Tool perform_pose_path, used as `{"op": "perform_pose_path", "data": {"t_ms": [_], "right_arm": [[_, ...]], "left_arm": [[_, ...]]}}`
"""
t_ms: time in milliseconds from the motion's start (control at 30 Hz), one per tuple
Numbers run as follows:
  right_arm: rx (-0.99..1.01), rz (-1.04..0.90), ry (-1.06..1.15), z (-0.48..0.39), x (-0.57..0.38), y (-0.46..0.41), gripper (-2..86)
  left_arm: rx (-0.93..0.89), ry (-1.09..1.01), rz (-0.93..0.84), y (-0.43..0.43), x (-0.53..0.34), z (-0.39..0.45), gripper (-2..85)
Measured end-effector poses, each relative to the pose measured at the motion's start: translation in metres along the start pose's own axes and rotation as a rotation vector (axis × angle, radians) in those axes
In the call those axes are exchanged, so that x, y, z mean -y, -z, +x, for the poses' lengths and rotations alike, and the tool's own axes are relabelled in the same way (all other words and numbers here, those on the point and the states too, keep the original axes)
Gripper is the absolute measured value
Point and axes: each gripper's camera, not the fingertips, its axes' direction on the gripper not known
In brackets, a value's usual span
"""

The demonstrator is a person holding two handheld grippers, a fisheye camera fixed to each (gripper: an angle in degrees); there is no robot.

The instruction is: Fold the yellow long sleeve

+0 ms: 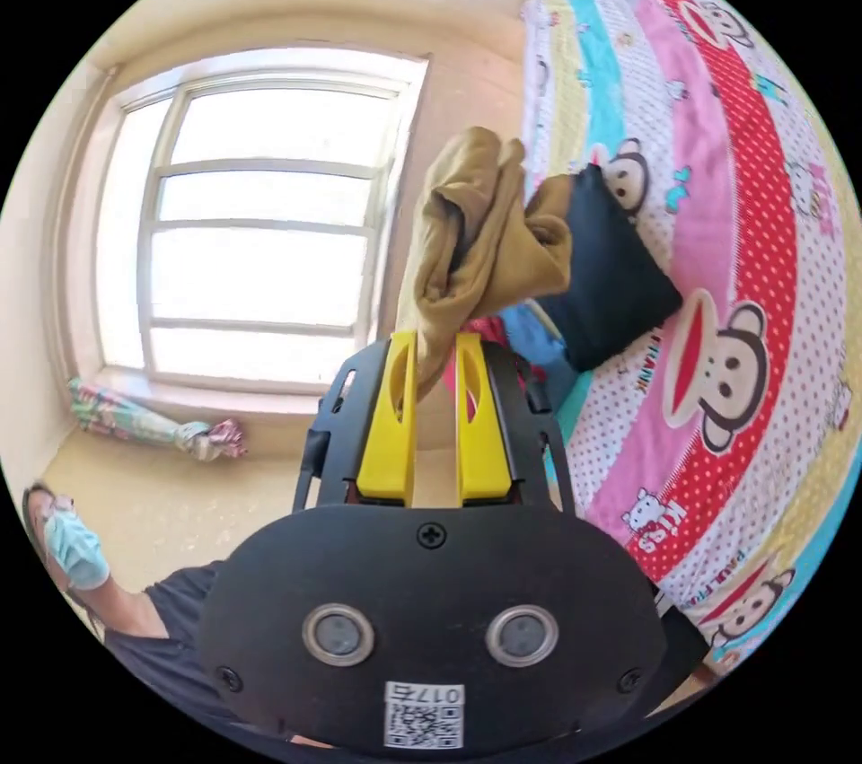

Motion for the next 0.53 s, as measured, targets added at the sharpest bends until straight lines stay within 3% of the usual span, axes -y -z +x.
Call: {"op": "perform_pose_path", "data": {"t_ms": [100,200,333,433,533], "right_arm": [[-0.126,-0.019,-0.116,0.033,-0.033,-0.006,3.3],[-0.289,-0.140,-0.129,0.060,-0.086,-0.002,1.6],[-0.624,-0.442,-0.088,0.092,-0.166,0.015,0.7],[-0.921,-0.613,-0.020,0.088,-0.213,0.035,0.5],[-1.164,-0.607,0.108,0.055,-0.247,0.064,0.4]], "left_arm": [[-0.089,0.136,-0.068,-0.031,-0.034,-0.063,7.8],[-0.046,0.262,-0.160,-0.059,-0.087,-0.114,6.7],[-0.008,0.407,-0.229,-0.078,-0.146,-0.161,4.7],[0.007,0.405,-0.254,-0.090,-0.147,-0.161,2.3],[0.090,0.243,-0.317,-0.116,-0.111,-0.121,0.3]]}}
